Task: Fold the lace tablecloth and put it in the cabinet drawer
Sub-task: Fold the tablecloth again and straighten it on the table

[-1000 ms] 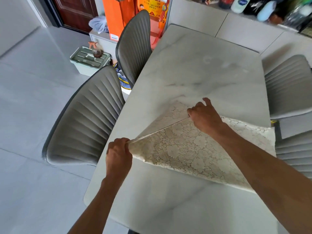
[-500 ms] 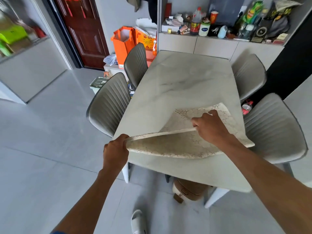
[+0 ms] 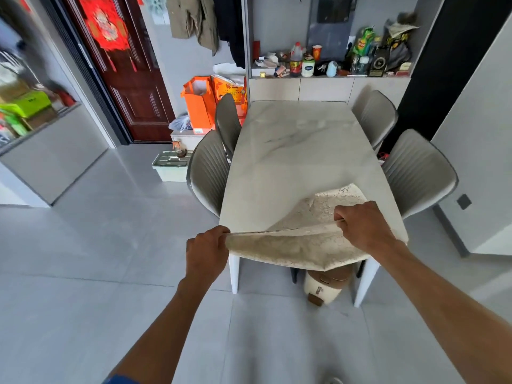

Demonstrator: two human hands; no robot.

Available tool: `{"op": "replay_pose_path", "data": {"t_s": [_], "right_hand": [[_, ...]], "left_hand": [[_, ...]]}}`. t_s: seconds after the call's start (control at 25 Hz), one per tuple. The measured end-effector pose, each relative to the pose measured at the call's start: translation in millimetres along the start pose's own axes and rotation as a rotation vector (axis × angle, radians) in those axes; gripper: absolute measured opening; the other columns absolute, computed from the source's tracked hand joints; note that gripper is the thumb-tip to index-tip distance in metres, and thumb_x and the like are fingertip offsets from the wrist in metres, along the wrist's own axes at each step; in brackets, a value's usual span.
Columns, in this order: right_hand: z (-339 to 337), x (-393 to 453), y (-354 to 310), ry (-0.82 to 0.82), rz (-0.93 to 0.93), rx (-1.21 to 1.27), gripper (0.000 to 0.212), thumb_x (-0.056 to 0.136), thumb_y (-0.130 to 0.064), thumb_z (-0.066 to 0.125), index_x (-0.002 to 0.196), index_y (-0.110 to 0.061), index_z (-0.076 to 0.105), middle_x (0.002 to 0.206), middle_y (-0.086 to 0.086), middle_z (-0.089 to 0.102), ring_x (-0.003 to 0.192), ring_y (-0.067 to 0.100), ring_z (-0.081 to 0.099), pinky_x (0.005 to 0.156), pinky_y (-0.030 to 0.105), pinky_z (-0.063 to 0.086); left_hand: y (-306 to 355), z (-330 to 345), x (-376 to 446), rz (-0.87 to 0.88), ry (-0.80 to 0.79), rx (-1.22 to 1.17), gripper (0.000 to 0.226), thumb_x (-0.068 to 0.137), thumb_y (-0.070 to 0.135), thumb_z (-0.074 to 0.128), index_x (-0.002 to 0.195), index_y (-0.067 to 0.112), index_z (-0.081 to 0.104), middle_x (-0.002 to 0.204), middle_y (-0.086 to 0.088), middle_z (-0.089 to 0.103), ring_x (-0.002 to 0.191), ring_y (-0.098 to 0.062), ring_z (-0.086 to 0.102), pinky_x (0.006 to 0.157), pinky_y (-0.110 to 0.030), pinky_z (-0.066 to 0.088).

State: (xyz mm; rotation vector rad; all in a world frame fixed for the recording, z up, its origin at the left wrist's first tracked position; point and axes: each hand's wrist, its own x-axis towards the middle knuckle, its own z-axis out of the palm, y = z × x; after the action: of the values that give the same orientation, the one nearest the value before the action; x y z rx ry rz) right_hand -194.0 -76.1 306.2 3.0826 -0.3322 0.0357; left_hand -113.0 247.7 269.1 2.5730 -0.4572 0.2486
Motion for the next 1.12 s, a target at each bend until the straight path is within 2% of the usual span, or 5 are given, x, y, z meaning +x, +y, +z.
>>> {"op": "replay_pose_path", "data": {"t_s": [0.24, 0.44, 0.76, 1.0, 1.12], "right_hand": [[-19, -113, -56, 0.129, 0.151, -0.085, 0.023, 0.091, -0.011, 0.054, 0.101, -0.028, 0.066, 0.093, -0.005, 0.071, 0.083, 0.018, 0.066, 0.083, 0.035, 0.032], [-60, -159, -68, 0.246, 0.154, -0.144, 0.022, 0.087, -0.006, 0.056, 0.099, -0.021, 0.066, 0.088, -0.003, 0.066, 0.078, 0.02, 0.064, 0.075, 0.034, 0.031], [-44, -250, -50, 0.229, 0.191, -0.048, 0.012, 0.091, -0.012, 0.053, 0.1, -0.016, 0.061, 0.092, 0.0, 0.068, 0.083, 0.024, 0.064, 0.079, 0.037, 0.039], [-60, -288, -29, 0.355, 0.12, 0.152, 0.011, 0.096, -0.021, 0.054, 0.093, -0.018, 0.064, 0.078, 0.0, 0.074, 0.076, 0.027, 0.067, 0.082, 0.04, 0.041], [-72, -300, -17, 0.387, 0.086, 0.265, 0.01, 0.092, -0.02, 0.061, 0.088, -0.019, 0.07, 0.074, -0.001, 0.074, 0.074, 0.026, 0.069, 0.08, 0.039, 0.045]], "left_hand": [[-14, -77, -68, 0.128, 0.009, -0.034, 0.034, 0.082, 0.024, 0.038, 0.093, 0.023, 0.071, 0.072, -0.001, 0.073, 0.065, -0.028, 0.066, 0.065, -0.033, 0.049], [-9, -116, -105, 0.152, 0.024, 0.053, 0.025, 0.091, 0.014, 0.049, 0.101, 0.021, 0.071, 0.084, -0.003, 0.075, 0.075, -0.029, 0.068, 0.075, -0.036, 0.048], [27, -159, -155, 0.371, 0.05, 0.092, 0.02, 0.096, 0.018, 0.053, 0.099, 0.015, 0.073, 0.09, -0.009, 0.076, 0.081, -0.035, 0.068, 0.075, -0.044, 0.053], [48, -160, -193, 0.218, 0.08, -0.007, 0.016, 0.095, 0.019, 0.056, 0.106, 0.016, 0.067, 0.099, -0.009, 0.075, 0.09, -0.032, 0.068, 0.083, -0.041, 0.05], [51, -157, -201, 0.229, 0.035, 0.032, 0.014, 0.095, 0.021, 0.056, 0.099, 0.016, 0.069, 0.093, -0.006, 0.075, 0.086, -0.03, 0.068, 0.075, -0.036, 0.047]]}}
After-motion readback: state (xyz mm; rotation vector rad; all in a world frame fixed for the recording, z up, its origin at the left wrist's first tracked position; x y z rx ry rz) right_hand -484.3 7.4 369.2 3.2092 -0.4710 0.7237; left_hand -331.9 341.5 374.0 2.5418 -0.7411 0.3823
